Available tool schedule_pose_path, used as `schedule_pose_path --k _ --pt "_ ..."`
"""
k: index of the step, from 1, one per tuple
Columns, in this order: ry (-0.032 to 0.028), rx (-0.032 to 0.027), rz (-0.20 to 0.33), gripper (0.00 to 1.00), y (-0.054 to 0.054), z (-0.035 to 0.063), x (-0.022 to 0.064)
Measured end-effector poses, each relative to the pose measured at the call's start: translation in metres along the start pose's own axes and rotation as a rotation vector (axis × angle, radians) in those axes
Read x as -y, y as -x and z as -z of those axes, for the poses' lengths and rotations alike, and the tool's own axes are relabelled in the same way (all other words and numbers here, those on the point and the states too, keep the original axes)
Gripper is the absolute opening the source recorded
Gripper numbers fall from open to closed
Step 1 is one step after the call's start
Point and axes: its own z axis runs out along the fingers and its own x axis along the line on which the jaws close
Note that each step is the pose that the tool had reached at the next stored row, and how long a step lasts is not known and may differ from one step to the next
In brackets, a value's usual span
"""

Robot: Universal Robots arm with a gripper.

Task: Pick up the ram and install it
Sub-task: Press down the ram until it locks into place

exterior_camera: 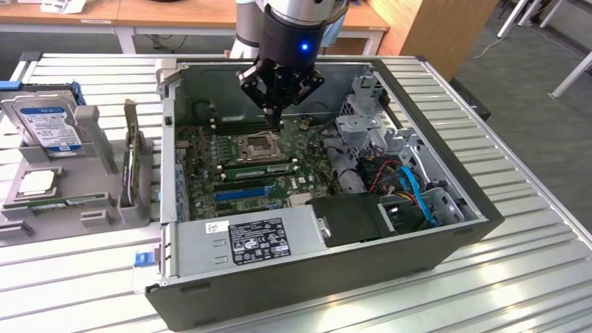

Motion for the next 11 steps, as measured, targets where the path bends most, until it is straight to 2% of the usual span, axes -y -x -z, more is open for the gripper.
schedule_pose_path --k 11 --pt "0.0014 0.0015 -0.025 0.1 0.0 0.0 0.0"
